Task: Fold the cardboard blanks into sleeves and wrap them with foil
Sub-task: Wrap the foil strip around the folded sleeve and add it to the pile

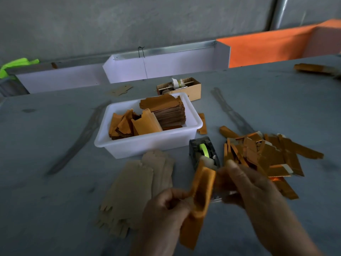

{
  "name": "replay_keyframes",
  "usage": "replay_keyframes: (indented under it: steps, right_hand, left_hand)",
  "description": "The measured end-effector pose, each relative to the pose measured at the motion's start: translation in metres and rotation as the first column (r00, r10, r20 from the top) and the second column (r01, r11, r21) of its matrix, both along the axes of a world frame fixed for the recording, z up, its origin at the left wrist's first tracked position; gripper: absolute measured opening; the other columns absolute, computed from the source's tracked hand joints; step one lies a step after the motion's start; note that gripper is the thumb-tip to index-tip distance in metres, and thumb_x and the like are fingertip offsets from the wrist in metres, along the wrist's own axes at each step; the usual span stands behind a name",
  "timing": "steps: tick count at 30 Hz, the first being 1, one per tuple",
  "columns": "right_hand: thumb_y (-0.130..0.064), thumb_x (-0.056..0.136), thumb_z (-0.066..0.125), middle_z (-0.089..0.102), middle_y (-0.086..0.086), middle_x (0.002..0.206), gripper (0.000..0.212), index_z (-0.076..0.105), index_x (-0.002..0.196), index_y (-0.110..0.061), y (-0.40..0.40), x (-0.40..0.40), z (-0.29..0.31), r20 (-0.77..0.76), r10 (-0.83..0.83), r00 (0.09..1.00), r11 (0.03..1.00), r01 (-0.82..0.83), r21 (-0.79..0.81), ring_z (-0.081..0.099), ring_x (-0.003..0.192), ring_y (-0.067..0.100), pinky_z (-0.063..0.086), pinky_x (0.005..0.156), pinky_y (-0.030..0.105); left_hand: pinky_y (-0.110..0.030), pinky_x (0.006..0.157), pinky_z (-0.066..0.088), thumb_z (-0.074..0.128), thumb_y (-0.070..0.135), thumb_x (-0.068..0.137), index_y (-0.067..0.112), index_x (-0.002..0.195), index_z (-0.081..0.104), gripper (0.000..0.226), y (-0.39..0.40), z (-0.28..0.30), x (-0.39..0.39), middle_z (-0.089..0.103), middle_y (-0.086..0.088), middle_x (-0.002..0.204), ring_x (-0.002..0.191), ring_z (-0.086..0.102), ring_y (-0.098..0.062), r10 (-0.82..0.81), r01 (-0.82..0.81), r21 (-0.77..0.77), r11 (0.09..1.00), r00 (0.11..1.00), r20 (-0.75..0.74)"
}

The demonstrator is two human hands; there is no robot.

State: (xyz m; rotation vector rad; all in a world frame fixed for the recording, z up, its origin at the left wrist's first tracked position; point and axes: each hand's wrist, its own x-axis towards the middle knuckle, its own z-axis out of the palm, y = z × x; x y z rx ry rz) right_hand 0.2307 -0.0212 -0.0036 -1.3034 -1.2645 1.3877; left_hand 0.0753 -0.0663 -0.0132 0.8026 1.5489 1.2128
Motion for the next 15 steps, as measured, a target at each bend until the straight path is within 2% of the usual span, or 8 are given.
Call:
replay_keyframes:
  steps: [2, 3, 6, 8, 10, 12, 15]
  right_hand:
    - [-0.034, 0.083, 0.059, 0.068, 0.003, 0.071, 0.02, 0.069, 0.075, -0.02, 0.007, 0.013, -0.003, 0.107, -0.15, 0.983, 0.982, 0.136, 0.129, 0.065, 0.07, 0.025, 0.055, 0.063, 0.037]
    - [-0.026, 0.084, 0.063, 0.067, 0.001, 0.067, 0.013, 0.07, 0.073, -0.022, 0.01, 0.018, -0.005, 0.158, -0.186, 0.97, 0.974, 0.161, 0.159, 0.063, 0.067, 0.024, 0.053, 0.061, 0.036]
    - [-0.021, 0.084, 0.064, 0.063, -0.016, 0.056, 0.012, 0.07, 0.074, -0.024, 0.015, 0.026, -0.014, 0.309, -0.127, 0.943, 0.98, 0.072, 0.185, 0.054, 0.05, 0.002, 0.037, 0.045, 0.017]
    - [-0.024, 0.086, 0.062, 0.059, -0.021, 0.051, 0.01, 0.069, 0.078, -0.024, 0.018, 0.023, -0.019, 0.352, -0.062, 0.934, 0.988, 0.006, 0.157, 0.051, 0.044, -0.006, 0.033, 0.039, 0.011]
    - [-0.026, 0.086, 0.062, 0.061, -0.015, 0.054, 0.01, 0.067, 0.077, -0.027, 0.021, 0.017, -0.022, 0.346, -0.044, 0.937, 0.991, -0.004, 0.136, 0.055, 0.052, -0.005, 0.033, 0.047, 0.011]
    - [-0.029, 0.085, 0.063, 0.063, -0.01, 0.065, 0.011, 0.066, 0.075, -0.029, 0.024, 0.01, -0.023, 0.349, -0.034, 0.936, 0.993, -0.009, 0.119, 0.059, 0.065, 0.003, 0.038, 0.055, 0.018]
    - [-0.031, 0.085, 0.063, 0.065, -0.009, 0.07, 0.012, 0.064, 0.072, -0.031, 0.027, 0.002, -0.022, 0.392, -0.019, 0.92, 0.992, -0.031, 0.118, 0.06, 0.068, 0.004, 0.04, 0.056, 0.018]
  left_hand:
    - [-0.019, 0.033, 0.033, 0.08, 0.01, 0.068, 0.01, 0.065, 0.066, 0.014, 0.003, -0.004, -0.006, 0.055, -0.001, 0.045, 0.034, 0.045, -0.007, 0.086, -0.086, 0.017, 0.996, 0.996, 0.002]
    - [-0.019, 0.033, 0.033, 0.074, 0.008, 0.077, 0.011, 0.067, 0.066, 0.013, 0.004, -0.006, -0.008, 0.054, 0.001, 0.044, 0.034, 0.046, -0.006, 0.109, -0.109, 0.025, 0.994, 0.994, -0.015]
    - [-0.016, 0.033, 0.032, 0.063, 0.006, 0.086, 0.008, 0.071, 0.065, 0.015, 0.006, -0.01, -0.004, 0.052, 0.004, 0.042, 0.033, 0.045, -0.004, 0.146, -0.145, 0.042, 0.988, 0.989, -0.018]
    - [-0.015, 0.033, 0.031, 0.062, 0.005, 0.087, 0.006, 0.071, 0.064, 0.016, 0.008, -0.011, 0.004, 0.051, 0.004, 0.041, 0.033, 0.045, -0.004, 0.138, -0.139, 0.043, 0.989, 0.99, 0.024]
    - [-0.016, 0.033, 0.033, 0.062, 0.007, 0.088, 0.007, 0.073, 0.064, 0.015, 0.01, -0.011, 0.012, 0.052, 0.004, 0.042, 0.034, 0.046, -0.004, 0.117, -0.119, 0.042, 0.992, 0.992, 0.047]
    - [-0.016, 0.035, 0.035, 0.063, 0.01, 0.088, 0.008, 0.075, 0.065, 0.013, 0.013, -0.01, 0.018, 0.054, 0.004, 0.046, 0.037, 0.048, -0.004, 0.108, -0.11, 0.047, 0.993, 0.993, 0.048]
    - [-0.016, 0.037, 0.037, 0.063, 0.012, 0.088, 0.008, 0.077, 0.066, 0.012, 0.016, -0.01, 0.024, 0.057, 0.0, 0.054, 0.041, 0.05, -0.004, 0.106, -0.108, 0.032, 0.994, 0.993, 0.056]
